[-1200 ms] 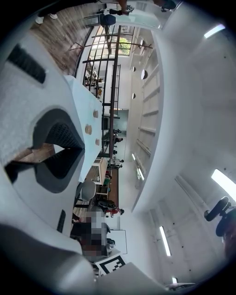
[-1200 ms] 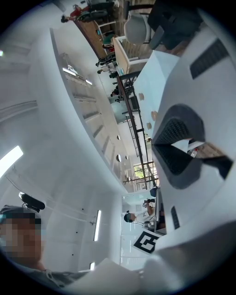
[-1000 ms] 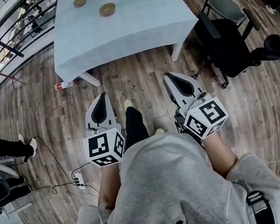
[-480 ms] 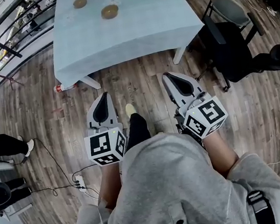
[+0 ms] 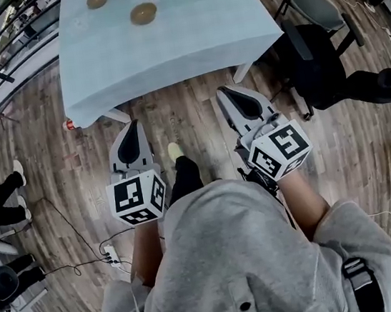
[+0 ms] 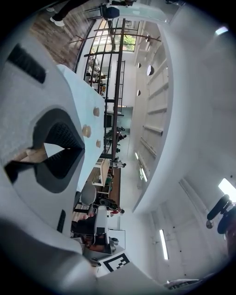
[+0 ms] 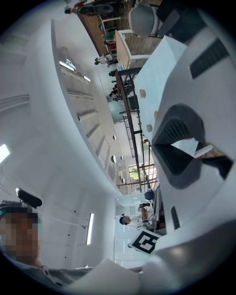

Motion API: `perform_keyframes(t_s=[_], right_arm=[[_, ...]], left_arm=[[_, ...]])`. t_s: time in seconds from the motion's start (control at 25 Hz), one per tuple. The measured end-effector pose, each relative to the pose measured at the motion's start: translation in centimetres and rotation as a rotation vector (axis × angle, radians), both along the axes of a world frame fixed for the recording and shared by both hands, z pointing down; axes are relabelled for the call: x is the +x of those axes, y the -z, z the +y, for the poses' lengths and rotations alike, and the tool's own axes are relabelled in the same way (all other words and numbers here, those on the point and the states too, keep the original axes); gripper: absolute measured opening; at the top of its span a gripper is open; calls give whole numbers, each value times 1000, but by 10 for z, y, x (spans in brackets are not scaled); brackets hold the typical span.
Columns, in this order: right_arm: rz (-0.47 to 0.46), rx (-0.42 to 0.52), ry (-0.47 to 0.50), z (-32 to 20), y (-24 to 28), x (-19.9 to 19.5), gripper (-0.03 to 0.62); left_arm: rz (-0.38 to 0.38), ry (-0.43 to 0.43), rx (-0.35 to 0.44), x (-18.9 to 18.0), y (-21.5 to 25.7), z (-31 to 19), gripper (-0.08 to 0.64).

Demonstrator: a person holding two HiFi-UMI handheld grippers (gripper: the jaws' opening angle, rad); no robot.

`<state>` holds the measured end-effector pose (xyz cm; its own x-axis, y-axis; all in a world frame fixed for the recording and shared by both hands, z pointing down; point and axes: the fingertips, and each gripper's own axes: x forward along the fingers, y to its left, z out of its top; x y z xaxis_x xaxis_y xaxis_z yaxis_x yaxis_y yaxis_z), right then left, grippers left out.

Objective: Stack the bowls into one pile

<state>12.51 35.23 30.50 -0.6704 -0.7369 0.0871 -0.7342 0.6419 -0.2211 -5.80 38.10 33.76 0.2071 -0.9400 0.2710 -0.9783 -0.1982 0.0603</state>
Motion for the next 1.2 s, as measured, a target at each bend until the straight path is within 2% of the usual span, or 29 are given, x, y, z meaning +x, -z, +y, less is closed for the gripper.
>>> perform_keyframes(t_s=[0.44,1.2], right_arm=[[3,-19,-44,-57,1,-33,26],[46,-28,-49,-138,3,-124,26]], left_arm=[[13,-31,-10,-33,1,-62,17],[43,-39,-19,-122,-4,-148,17]])
